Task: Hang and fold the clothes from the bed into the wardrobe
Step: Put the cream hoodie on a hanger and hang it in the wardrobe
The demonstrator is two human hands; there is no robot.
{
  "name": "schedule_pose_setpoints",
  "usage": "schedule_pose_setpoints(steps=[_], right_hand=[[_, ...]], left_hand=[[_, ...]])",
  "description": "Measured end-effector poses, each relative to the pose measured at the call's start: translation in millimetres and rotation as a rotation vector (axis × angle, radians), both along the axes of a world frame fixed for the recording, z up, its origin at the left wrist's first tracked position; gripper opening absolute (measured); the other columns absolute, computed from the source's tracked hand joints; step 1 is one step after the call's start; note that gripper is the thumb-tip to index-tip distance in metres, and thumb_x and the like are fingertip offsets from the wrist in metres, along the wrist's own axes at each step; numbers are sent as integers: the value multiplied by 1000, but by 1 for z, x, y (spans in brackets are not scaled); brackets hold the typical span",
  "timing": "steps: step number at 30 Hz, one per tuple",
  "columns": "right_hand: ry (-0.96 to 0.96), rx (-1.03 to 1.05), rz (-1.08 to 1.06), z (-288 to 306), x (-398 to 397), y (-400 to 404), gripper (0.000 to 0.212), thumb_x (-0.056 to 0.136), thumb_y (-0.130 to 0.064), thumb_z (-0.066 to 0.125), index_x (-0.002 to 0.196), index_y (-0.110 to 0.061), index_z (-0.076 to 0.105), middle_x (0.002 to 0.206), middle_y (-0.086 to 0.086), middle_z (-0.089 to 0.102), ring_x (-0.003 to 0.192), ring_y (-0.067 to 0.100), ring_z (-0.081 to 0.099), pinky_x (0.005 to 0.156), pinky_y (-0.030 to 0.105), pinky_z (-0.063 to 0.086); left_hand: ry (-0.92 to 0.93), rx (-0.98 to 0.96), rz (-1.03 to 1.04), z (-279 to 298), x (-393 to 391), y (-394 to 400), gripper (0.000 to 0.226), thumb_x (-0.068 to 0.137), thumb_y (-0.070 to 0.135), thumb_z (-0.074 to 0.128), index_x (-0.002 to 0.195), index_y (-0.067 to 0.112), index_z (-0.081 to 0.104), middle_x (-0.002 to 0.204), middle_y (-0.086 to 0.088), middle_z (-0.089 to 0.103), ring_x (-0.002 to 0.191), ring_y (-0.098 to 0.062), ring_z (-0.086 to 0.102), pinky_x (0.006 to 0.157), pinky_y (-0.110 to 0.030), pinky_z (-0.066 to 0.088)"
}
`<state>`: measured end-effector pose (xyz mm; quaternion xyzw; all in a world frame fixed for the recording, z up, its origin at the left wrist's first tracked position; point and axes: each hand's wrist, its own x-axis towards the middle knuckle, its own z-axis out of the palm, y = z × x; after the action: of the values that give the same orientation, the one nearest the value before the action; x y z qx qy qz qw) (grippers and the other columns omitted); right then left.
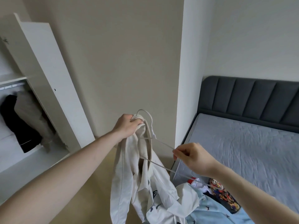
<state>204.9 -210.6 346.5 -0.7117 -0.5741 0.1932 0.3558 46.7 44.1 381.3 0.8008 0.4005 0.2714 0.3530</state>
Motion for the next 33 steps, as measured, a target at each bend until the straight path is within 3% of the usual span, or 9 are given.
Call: schedule_pose_setpoints(steps=[3, 6, 9, 12, 15, 18, 23, 27, 33], right_hand=[[44, 28, -19, -18, -8, 3, 38, 105, -29, 54, 74, -16, 71, 47, -6, 37, 44, 8, 30, 49, 16, 28], [178, 128, -70, -32, -11, -5, 39, 105, -27, 55, 72, -11, 69, 51, -4, 33, 48, 9, 27, 51, 16, 26], [316, 217, -145, -42, -13, -11, 45, 105, -27, 55, 68, -2, 60, 54, 0, 34, 52, 15, 29, 52, 25, 26], [341, 290, -171, -49, -16, -18, 48, 105, -24, 55, 67, 5, 52, 54, -1, 35, 52, 14, 30, 50, 23, 26], [353, 319, -155, -52, -20, -23, 48, 104, -22, 56, 65, 5, 50, 55, -1, 35, 54, 15, 30, 52, 25, 25], [371, 326, -152, -53, -23, -23, 48, 104, -24, 56, 64, 2, 51, 55, 0, 32, 55, 16, 27, 52, 27, 23], [485, 274, -82, -52, -17, -24, 47, 104, -30, 56, 70, 0, 67, 52, 11, 31, 49, 16, 26, 50, 24, 24], [831, 233, -245, -70, 31, -29, 49, 106, -37, 47, 89, -2, 78, 73, 21, 52, 62, 25, 45, 61, 30, 40], [897, -58, -481, -143, 47, -56, 16, 99, -21, 65, 101, -18, 81, 100, 14, 74, 81, 23, 67, 74, 34, 56]], left_hand=[[-148, -67, -67, 18, 6, -26, 26, 86, 32, 69, 62, 21, 70, 58, 11, 60, 61, -13, 56, 64, -29, 42], [-207, -184, -236, 25, -2, -40, 17, 90, 32, 70, 83, 21, 80, 82, 4, 76, 79, -15, 69, 79, -33, 50], [-5, 16, -445, 21, -13, -51, 39, 87, 47, 73, 78, 9, 70, 80, 5, 65, 74, -10, 58, 76, -33, 43], [279, 94, -596, 25, -21, -56, 37, 77, 58, 66, 102, 34, 78, 122, 25, 53, 114, 16, 43, 99, -15, 31], [367, 214, -640, 29, -25, -51, 35, 79, 36, 54, 109, 49, 68, 147, 35, 37, 137, 7, 31, 114, -27, 24], [392, 399, -541, 18, -19, -44, 30, 88, 31, 62, 113, 39, 49, 126, 20, 57, 121, -12, 50, 106, -36, 38], [331, 343, -421, 9, -2, -27, 13, 85, 40, 57, 86, 27, 56, 74, 14, 60, 73, -10, 55, 84, -43, 50], [175, 261, -382, 6, -1, -26, 20, 89, 26, 63, 74, 16, 53, 65, 7, 52, 63, -6, 43, 71, -36, 37], [-48, 126, -462, 27, -9, -12, 59, 75, 63, 76, 68, 8, 58, 66, -15, 52, 64, -17, 44, 63, -32, 34]])
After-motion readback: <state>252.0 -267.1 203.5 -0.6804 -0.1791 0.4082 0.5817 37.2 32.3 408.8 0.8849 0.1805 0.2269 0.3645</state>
